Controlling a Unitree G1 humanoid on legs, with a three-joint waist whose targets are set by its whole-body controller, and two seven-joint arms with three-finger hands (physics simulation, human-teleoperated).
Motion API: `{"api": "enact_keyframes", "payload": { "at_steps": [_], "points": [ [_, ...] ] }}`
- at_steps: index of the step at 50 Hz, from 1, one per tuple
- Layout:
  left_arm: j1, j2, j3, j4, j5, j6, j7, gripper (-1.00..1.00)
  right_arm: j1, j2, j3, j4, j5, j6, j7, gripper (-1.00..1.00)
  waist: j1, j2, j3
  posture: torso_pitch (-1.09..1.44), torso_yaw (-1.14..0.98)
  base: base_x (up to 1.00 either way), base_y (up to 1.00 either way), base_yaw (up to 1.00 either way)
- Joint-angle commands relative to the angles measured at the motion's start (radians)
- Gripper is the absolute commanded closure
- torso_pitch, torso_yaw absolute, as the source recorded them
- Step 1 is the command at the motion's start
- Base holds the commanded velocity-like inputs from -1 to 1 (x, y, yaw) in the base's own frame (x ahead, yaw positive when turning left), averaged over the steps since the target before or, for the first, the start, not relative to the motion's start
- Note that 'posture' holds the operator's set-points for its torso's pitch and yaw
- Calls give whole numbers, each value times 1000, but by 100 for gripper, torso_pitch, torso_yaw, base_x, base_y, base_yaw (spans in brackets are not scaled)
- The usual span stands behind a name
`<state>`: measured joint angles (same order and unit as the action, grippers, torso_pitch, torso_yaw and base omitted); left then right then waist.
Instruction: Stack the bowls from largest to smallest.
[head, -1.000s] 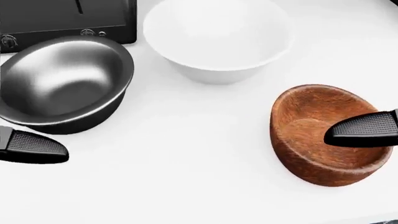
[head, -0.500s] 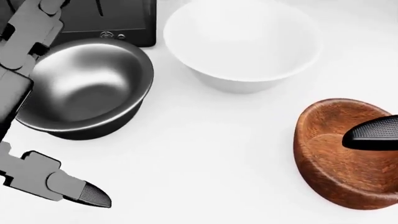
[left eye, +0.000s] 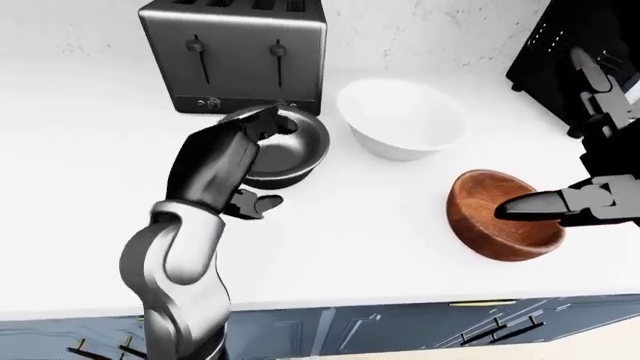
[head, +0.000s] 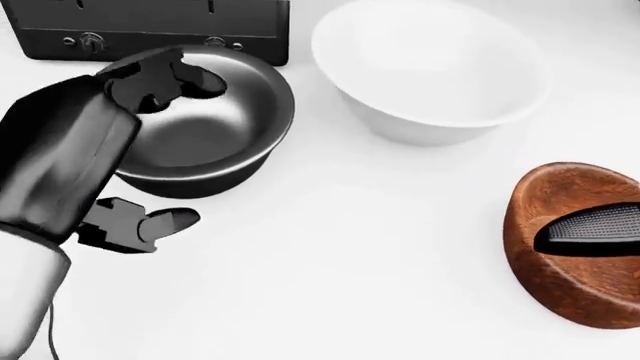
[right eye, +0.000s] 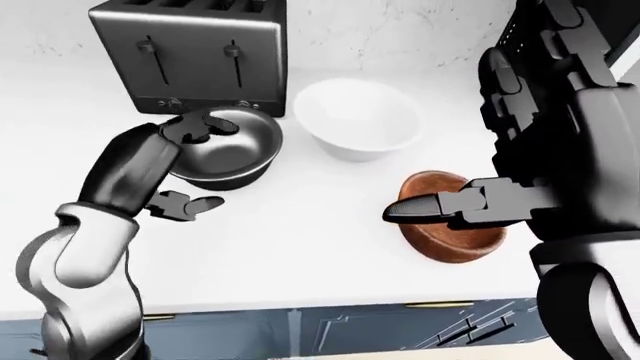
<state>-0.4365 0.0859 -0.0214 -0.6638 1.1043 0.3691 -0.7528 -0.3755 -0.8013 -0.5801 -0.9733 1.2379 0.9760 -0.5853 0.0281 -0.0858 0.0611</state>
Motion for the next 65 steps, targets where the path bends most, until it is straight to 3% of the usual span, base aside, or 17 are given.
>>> {"api": "enact_keyframes", "payload": {
  "at_steps": [1,4,8,9,10,18,21,26,35,38,41,50,54,65],
  "points": [
    [-13,-7,-3,-3,20,-47,44,-15,-16,-7,-19,-5,-33,-16,7,-100,0,0,-21,0,0,0,0,0],
    [-8,-19,-13,38,46,-71,63,-9,-20,2,-23,-9,-35,-6,11,-100,0,1,-23,0,0,0,0,0],
    [2,-30,-23,56,76,-97,61,18,-12,9,-27,-7,-50,-7,26,-100,0,2,-25,0,0,0,0,0],
    [3,-30,-24,60,82,-104,58,38,-13,8,-33,-9,-43,-4,24,-100,0,2,-25,0,0,0,0,0],
    [5,-32,-25,61,90,-109,52,46,-12,8,-33,-10,-41,-3,23,-100,-1,2,-26,0,0,0,0,0],
    [-40,-33,-11,89,108,-127,42,81,-5,16,-30,-15,-56,-7,33,-100,-2,3,-29,0,0,0,0,0],
    [-68,-39,-11,38,113,-107,1,98,-10,1,-50,-16,-22,2,17,-100,-3,4,-30,0,0,0,0,0],
    [-166,-63,-24,-64,146,-48,-115,100,9,-61,-112,-5,63,-21,-12,-100,-5,4,-26,0,0,0,0,0],
    [-346,-88,-50,-93,198,-44,-208,100,63,-133,-194,14,140,-67,-24,-100,0,-2,-16,0,0,0,0,0],
    [-456,-133,-88,-75,254,-64,-238,100,83,-146,-222,18,152,-78,-17,-100,2,-7,-10,0,0,0,0,0],
    [-496,-195,-118,-58,305,-92,-251,100,101,-155,-251,22,165,-84,-10,-100,6,-13,-1,0,0,0,0,0],
    [-557,-405,-211,30,455,-243,-194,100,162,-182,-366,31,224,-95,4,-100,11,-32,7,0,0,0,0,0],
    [-503,-506,-271,103,512,-329,-111,100,199,-159,-412,35,207,-91,41,-100,9,-38,6,0,0,0,0,0],
    [-522,-589,-272,390,639,-517,147,100,290,-64,-517,18,139,-79,168,-100,4,-46,-5,0,0,0,0,0]
  ]
}}
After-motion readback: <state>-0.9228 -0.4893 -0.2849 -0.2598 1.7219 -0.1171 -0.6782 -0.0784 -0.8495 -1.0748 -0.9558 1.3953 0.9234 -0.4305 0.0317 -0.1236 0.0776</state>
